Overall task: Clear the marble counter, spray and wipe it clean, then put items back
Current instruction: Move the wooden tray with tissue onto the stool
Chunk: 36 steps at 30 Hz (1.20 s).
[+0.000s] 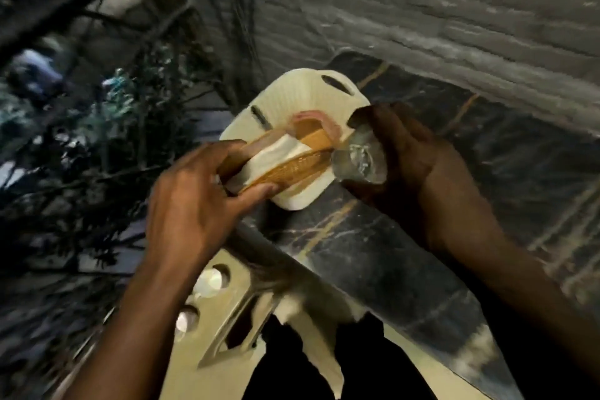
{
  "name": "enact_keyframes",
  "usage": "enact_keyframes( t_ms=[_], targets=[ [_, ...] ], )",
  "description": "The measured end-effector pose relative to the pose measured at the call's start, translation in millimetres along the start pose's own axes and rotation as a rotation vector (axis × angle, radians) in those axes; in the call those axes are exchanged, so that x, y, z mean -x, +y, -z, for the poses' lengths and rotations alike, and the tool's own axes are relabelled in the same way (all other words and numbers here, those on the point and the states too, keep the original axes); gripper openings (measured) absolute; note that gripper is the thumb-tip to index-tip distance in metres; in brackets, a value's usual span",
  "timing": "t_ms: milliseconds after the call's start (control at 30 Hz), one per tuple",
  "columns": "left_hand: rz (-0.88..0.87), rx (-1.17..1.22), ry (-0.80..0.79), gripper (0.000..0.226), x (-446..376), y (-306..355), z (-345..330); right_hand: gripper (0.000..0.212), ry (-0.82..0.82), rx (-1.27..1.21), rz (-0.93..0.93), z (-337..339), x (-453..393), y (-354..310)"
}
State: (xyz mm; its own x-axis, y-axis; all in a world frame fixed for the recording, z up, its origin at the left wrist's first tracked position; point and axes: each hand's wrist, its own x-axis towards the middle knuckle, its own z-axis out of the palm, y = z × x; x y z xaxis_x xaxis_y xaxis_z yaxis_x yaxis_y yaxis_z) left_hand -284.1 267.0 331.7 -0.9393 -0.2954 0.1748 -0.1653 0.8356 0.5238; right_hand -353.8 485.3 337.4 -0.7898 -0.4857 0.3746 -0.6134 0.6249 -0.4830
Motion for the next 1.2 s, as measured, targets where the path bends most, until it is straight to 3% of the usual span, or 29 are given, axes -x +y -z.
enact_keyframes(
  t_ms=[133, 267, 433, 533, 700, 867, 1100, 1200],
  targets=[
    [0.253, 0.008, 0.090, 0.048, 41.5, -84.5, 60.2, 0.059, -0.072, -0.120, 0.201, -82.7, -27.9, -70.6],
    [0.474, -0.083, 0.122, 0.045, 82.3, -177.6, 80.4, 0.061, -0.337, -0.190, 0.274, -193.5, -40.9, -127.8],
    [0.715, -0.100, 0.078, 0.048, 119.7, -303.4, 52.7, 0.042, -0.536, -0.237, 0.307, -334.0, -44.6, -176.0],
    [0.818, -0.030, 0.033, 0.049, 138.6, -372.7, 19.4, 0.050, -0.683, -0.095, 0.317, -412.1, -36.3, -181.9],
    [0.911, -0.008, -0.101, 0.039, 166.9, -450.4, -46.8, 0.053, -0.857, 0.097, 0.365, -514.7, -11.9, -153.1],
    [0.934, 0.086, -0.108, 0.040, 185.3, -486.4, -95.7, 0.052, -0.952, 0.180, 0.412, -576.5, 14.2, -123.0],
    [0.921, 0.136, -0.187, 0.048, 194.1, -514.9, -125.1, 0.042, -0.909, 0.243, 0.416, -609.5, 33.5, -106.3],
    [0.881, 0.158, -0.208, 0.056, 191.6, -518.6, -130.2, 0.044, -0.816, 0.230, 0.474, -614.8, 38.1, -103.1]
  ],
)
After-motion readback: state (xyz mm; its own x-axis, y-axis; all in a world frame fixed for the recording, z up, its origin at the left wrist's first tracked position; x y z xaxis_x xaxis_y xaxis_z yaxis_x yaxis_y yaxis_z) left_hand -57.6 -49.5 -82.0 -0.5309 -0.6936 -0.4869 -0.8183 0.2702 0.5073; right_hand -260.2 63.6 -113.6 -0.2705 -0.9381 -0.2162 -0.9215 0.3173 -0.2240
